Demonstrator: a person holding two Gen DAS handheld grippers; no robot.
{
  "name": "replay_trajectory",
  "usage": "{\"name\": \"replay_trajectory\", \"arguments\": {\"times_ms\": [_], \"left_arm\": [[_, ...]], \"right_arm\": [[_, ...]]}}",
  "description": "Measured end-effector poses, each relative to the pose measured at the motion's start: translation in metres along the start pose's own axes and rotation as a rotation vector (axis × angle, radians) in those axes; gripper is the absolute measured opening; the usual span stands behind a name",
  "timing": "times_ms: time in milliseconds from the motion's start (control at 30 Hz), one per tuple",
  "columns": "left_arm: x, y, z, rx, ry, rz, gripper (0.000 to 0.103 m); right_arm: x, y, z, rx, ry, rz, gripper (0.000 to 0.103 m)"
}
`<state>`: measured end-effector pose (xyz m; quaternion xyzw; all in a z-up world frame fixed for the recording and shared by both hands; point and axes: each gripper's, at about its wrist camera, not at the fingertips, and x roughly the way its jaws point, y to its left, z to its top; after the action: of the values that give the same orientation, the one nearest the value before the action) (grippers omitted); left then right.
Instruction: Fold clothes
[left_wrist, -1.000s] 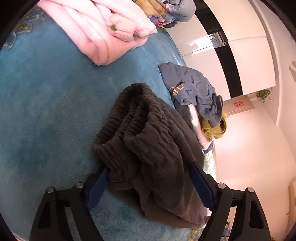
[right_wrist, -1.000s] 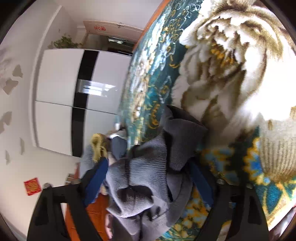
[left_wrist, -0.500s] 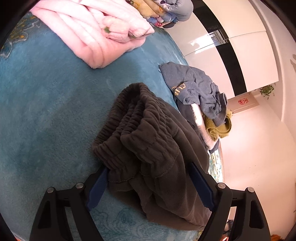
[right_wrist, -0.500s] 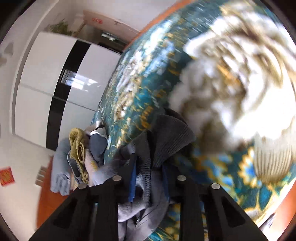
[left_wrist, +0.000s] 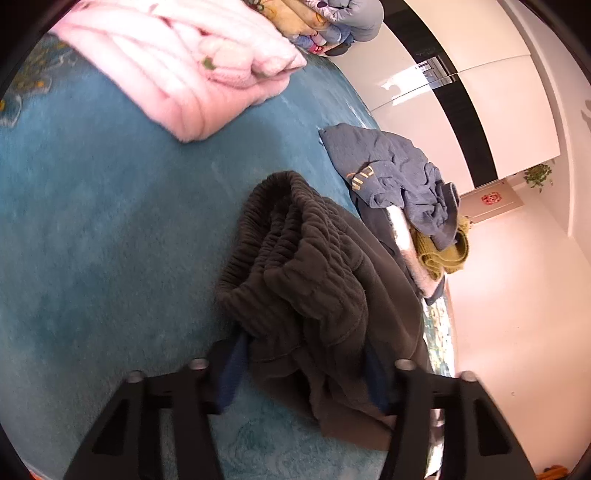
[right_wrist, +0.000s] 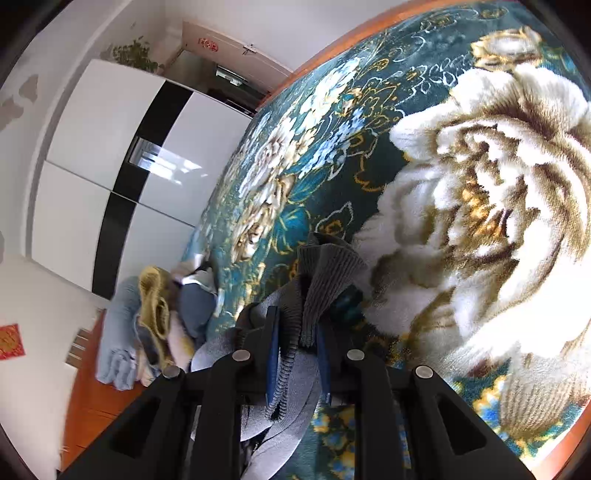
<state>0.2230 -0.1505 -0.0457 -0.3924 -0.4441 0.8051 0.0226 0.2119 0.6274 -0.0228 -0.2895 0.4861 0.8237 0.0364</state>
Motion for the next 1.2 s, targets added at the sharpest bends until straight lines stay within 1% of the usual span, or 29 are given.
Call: {"name": "replay_trajectory", "arguments": {"times_ms": [100, 133, 200, 267, 300, 367, 433, 500, 533, 567, 600, 633, 700, 800, 867, 933, 1000, 1100, 1133, 1200], "left_arm": [[0.004, -0.019, 0.015, 0.046, -0.017, 0.013, 0.042], [0.003, -0.029, 0.022, 0.063, -0.030, 0.007, 0.039], [-0.005, -0.046, 0.032, 0.100, -0.070, -0.040, 0.038], [-0.012, -0.055, 0.036, 0.143, -0.100, -0.071, 0.038], [-0.014, -0.054, 0.035, 0.156, -0.103, -0.071, 0.038], [-0.009, -0.038, 0.033, 0.133, -0.072, -0.043, 0.038], [0.000, -0.015, 0.029, 0.078, -0.027, -0.003, 0.038], [0.005, 0.001, 0.023, 0.031, 0.003, 0.005, 0.038], [0.006, 0.004, 0.021, 0.025, 0.009, 0.005, 0.039], [0.005, 0.004, 0.020, 0.027, 0.013, 0.005, 0.040], [0.004, 0.003, 0.020, 0.031, 0.016, 0.004, 0.041], [0.002, 0.001, 0.021, 0.033, 0.020, 0.003, 0.044], [-0.002, -0.001, 0.020, 0.034, 0.029, -0.006, 0.046], [-0.010, -0.003, 0.017, 0.038, 0.057, -0.001, 0.051], [-0.017, -0.004, 0.015, 0.046, 0.065, 0.009, 0.055], [-0.030, -0.003, 0.017, 0.055, 0.040, 0.028, 0.057], [-0.047, 0.000, 0.021, 0.052, -0.010, 0.047, 0.059], [-0.068, -0.001, 0.026, 0.051, -0.080, 0.049, 0.061], [-0.071, -0.003, 0.027, 0.057, -0.091, 0.045, 0.061], [-0.065, -0.014, 0.023, 0.091, -0.073, 0.028, 0.062]], "right_arm": [[-0.003, 0.023, 0.011, -0.049, -0.001, 0.015, 0.012], [-0.003, 0.034, 0.015, -0.071, -0.004, 0.021, 0.012], [-0.005, 0.054, 0.022, -0.116, -0.012, 0.032, 0.010], [-0.010, 0.067, 0.024, -0.161, -0.033, 0.043, 0.007], [-0.013, 0.067, 0.024, -0.177, -0.047, 0.035, 0.007], [-0.014, 0.056, 0.023, -0.173, -0.049, -0.013, 0.007], [-0.010, 0.033, 0.021, -0.132, -0.021, -0.068, 0.007], [-0.013, 0.017, 0.017, -0.102, -0.017, -0.074, 0.007], [-0.015, 0.012, 0.016, -0.093, -0.017, -0.077, 0.007], [-0.019, 0.009, 0.015, -0.096, -0.022, -0.079, 0.010], [-0.023, 0.007, 0.015, -0.099, -0.027, -0.081, 0.010], [-0.027, 0.005, 0.015, -0.105, -0.032, -0.086, 0.010], [-0.034, 0.006, 0.014, -0.126, -0.031, -0.099, 0.010], [-0.041, 0.008, 0.004, -0.157, -0.002, -0.079, 0.010], [-0.038, 0.006, -0.008, -0.165, 0.043, -0.068, 0.010], [-0.032, 0.001, -0.019, -0.154, 0.094, -0.054, 0.013], [-0.027, -0.002, -0.027, -0.147, 0.116, -0.036, 0.021], [-0.020, -0.001, -0.034, -0.144, 0.124, -0.019, 0.024], [-0.019, 0.001, -0.034, -0.149, 0.123, -0.018, 0.024], [-0.017, 0.007, -0.035, -0.171, 0.124, -0.027, 0.024]]}}
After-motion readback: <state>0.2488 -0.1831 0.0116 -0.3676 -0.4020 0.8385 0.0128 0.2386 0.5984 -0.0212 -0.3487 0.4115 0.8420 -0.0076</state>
